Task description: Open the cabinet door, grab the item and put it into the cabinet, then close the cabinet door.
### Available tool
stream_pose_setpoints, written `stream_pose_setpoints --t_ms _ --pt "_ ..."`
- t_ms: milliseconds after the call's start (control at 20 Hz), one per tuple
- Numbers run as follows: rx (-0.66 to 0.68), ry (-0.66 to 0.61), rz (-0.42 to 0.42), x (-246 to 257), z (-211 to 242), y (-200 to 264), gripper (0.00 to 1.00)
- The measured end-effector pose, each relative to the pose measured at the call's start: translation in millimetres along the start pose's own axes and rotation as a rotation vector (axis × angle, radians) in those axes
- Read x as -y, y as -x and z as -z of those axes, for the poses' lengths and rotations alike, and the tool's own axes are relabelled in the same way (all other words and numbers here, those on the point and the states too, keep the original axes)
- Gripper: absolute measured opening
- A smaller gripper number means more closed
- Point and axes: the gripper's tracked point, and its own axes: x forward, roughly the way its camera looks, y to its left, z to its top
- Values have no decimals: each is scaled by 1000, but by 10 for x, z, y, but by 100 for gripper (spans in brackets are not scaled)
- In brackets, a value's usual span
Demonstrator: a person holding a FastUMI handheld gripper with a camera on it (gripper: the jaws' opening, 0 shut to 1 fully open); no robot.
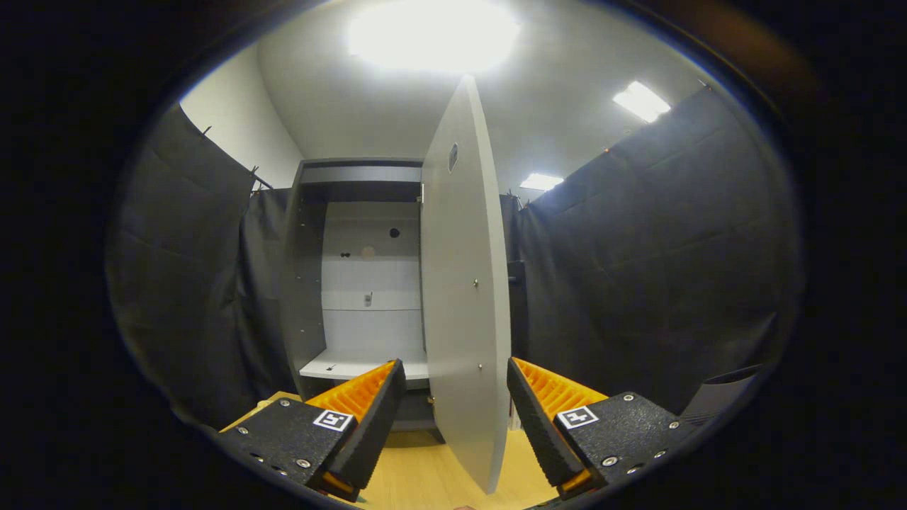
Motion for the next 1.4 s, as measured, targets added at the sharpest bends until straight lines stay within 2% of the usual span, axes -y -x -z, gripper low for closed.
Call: stream_pose_setpoints --t_ms 450,850,1400 --pt "-72 -54 -109 -738 979 132 93" --pt "-170 -122 -155 -1213 2068 180 93" --pt "-332 -69 -245 -1832 3137 257 93"
